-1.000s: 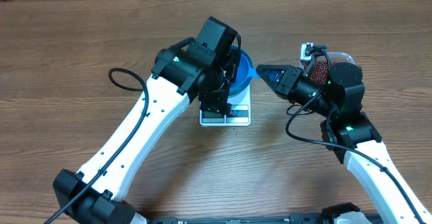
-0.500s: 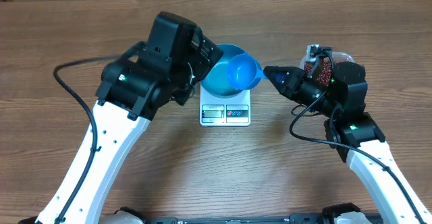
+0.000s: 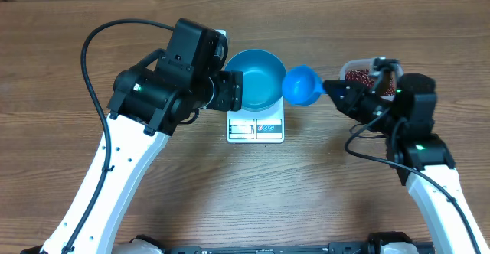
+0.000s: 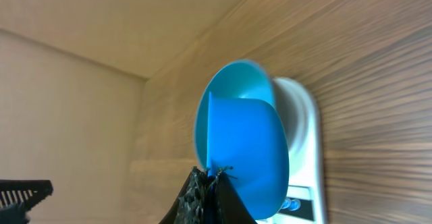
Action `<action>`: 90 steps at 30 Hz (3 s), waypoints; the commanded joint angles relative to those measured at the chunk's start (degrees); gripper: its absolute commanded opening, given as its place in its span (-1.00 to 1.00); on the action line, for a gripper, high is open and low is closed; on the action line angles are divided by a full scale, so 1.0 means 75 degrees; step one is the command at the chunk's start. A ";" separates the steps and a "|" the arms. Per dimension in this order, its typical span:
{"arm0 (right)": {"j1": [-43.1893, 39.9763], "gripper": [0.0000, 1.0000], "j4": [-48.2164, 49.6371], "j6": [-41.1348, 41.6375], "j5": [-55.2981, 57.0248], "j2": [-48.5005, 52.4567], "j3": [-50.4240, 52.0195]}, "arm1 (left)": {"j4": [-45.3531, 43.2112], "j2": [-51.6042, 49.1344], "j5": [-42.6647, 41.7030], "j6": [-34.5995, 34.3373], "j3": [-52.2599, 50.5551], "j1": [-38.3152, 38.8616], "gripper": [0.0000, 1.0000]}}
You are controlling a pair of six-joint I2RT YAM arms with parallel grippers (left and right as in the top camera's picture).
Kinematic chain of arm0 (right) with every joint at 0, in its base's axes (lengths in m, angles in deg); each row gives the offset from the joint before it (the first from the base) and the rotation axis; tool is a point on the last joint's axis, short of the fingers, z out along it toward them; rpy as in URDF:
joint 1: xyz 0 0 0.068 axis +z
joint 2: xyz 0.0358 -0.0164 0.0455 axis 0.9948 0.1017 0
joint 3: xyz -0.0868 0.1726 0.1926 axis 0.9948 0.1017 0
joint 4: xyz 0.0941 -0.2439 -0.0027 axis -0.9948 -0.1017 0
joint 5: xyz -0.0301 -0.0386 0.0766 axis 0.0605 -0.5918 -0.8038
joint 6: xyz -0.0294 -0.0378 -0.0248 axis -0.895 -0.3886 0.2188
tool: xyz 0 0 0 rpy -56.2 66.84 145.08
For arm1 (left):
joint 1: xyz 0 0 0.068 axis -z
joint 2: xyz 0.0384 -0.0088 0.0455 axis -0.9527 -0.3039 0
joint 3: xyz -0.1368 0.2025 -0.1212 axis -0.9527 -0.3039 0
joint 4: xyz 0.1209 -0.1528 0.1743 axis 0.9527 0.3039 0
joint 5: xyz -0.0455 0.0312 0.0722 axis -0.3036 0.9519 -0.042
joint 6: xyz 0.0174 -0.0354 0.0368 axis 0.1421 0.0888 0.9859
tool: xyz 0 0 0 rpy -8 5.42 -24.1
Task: Scoop item into bowl and weigh 150g on scale
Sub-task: 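Move the scoop with right gripper toward the bean container, then lower left gripper to the scale's button panel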
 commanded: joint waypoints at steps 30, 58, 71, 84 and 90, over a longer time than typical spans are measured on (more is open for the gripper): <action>-0.0554 -0.93 -0.1923 -0.3133 0.1568 -0.2416 -0.0160 | -0.0385 -0.0944 -0.2226 0.3748 0.0125 -0.0020 0.99; -0.0554 -0.93 -0.2022 -0.3130 0.1574 -0.2512 -0.0160 | -0.0210 -0.0968 -0.1626 0.4689 0.0029 0.1166 -0.92; -0.0554 -0.93 -0.2162 -0.3130 0.1856 -0.2512 -0.0160 | -0.4753 0.1005 -0.1518 0.3296 -0.4505 0.1338 -0.91; -0.0554 -0.93 -0.2127 -0.3124 0.1856 -0.2503 -0.0157 | -0.7277 0.0697 -0.2049 0.2081 -0.6423 0.1341 -0.92; -0.0554 -0.93 -0.2127 -0.3127 0.1856 -0.2503 -0.0157 | -0.7615 0.0026 -0.2413 0.2090 -0.6420 0.1376 -0.92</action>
